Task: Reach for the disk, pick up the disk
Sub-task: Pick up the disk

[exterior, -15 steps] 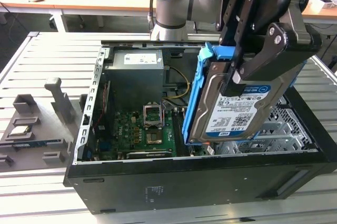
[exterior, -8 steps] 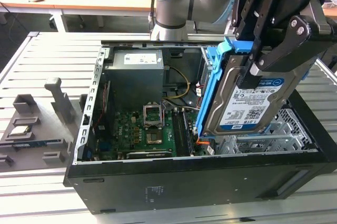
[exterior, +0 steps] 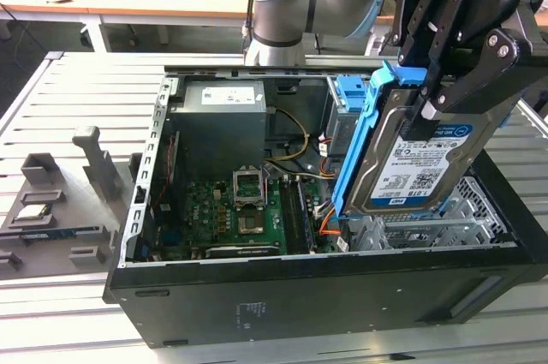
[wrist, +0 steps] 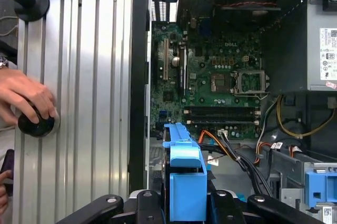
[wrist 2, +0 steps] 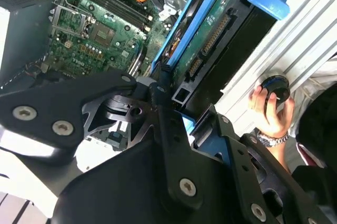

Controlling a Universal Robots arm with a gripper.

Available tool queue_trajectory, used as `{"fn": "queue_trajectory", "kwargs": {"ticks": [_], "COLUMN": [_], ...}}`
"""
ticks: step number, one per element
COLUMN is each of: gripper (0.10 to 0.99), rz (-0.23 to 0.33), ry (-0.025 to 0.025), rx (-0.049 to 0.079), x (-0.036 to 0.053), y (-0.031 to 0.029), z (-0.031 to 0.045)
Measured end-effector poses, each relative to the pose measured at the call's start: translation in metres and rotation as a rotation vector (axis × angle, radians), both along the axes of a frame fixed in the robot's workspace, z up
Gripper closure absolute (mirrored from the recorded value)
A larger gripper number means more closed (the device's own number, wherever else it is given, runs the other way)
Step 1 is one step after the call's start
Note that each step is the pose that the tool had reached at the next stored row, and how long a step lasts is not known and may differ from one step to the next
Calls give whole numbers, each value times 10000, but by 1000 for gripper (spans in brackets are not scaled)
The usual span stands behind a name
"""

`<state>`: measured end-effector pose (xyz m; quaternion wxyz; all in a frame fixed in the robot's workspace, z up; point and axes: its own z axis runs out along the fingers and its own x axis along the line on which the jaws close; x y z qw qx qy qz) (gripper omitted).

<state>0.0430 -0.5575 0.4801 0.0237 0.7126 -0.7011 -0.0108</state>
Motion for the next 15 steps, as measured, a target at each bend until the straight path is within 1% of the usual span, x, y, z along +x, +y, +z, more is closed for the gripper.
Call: {"fn": "queue_trajectory", "kwargs": {"ticks": [2,4,6,9,11,15], "gripper": [718,718,718,718,718,718], "rz": [1,0,0,0,1,-1], "ry": [13,48,73,101,126,162], "rx": [-7,-10,-13,-23,-30,-48], "x": [53,161,237,325,413,549], "y": [40,106,149,204,254,301], "z": [-20,-60,-96,-128,-157,-203]}}
